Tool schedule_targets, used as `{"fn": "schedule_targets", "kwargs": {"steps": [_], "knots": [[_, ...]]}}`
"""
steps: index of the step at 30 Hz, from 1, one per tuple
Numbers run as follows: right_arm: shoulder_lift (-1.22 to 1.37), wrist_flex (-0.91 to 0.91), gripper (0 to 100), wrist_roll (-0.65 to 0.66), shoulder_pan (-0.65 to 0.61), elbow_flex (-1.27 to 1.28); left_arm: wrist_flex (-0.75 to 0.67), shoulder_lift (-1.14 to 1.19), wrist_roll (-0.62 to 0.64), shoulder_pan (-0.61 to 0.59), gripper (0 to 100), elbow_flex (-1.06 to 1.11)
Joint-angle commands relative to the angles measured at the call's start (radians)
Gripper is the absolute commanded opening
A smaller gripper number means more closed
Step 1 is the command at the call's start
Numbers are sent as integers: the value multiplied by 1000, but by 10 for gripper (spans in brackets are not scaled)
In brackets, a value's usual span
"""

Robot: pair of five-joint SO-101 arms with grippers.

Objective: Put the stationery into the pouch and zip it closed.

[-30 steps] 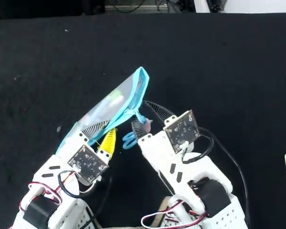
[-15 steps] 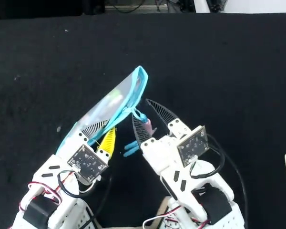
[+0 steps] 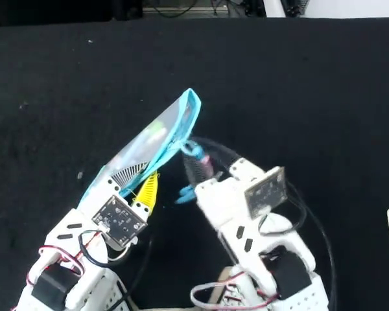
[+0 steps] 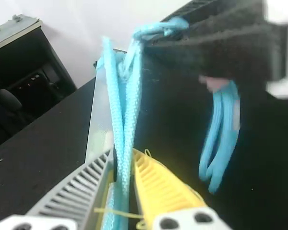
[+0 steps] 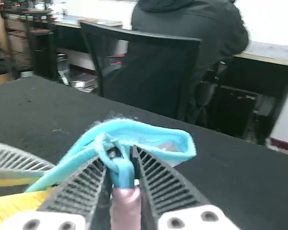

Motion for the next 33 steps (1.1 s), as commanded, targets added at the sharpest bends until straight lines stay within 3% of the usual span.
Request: {"fn": "schedule_targets", "kwargs": {"steps": [1, 12, 18, 27, 33], "knots": [[-19, -31, 10, -115, 138, -7, 44, 14, -6, -50, 29, 71], [-8, -48, 10, -117, 155, -5, 44, 14, -3, -48, 29, 71], [-7, -52, 10, -117, 278, -8, 46, 14, -2, -50, 29, 71], [4, -60, 10, -77, 285, -7, 49, 14, 0, -50, 29, 71], [239, -175, 10, -69, 319, -22, 49, 14, 0, -50, 29, 71]]}}
